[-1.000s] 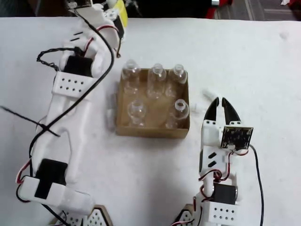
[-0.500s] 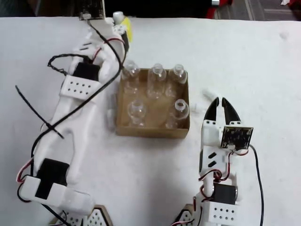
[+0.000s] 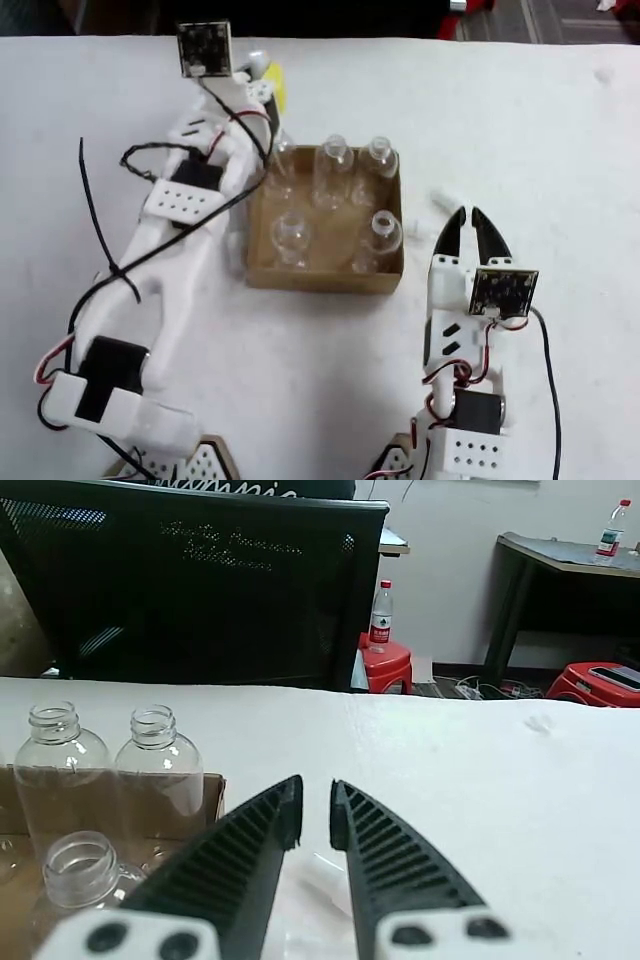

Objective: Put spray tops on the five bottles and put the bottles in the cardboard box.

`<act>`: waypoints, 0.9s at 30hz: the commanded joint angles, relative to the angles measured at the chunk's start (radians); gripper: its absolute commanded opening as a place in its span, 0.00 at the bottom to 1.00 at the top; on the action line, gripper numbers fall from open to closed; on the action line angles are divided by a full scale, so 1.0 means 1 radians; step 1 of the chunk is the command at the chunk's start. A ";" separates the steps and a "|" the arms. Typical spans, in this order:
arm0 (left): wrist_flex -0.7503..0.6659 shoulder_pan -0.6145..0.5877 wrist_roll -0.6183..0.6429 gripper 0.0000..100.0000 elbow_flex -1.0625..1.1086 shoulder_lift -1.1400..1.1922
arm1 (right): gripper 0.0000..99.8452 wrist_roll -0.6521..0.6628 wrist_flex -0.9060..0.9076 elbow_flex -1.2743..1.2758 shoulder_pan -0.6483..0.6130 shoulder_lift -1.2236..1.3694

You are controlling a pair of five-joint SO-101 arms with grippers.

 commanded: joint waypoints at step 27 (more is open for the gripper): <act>-0.388 0.065 -0.110 0.02 0.304 -0.024 | 0.04 0.014 0.007 0.009 -0.007 0.004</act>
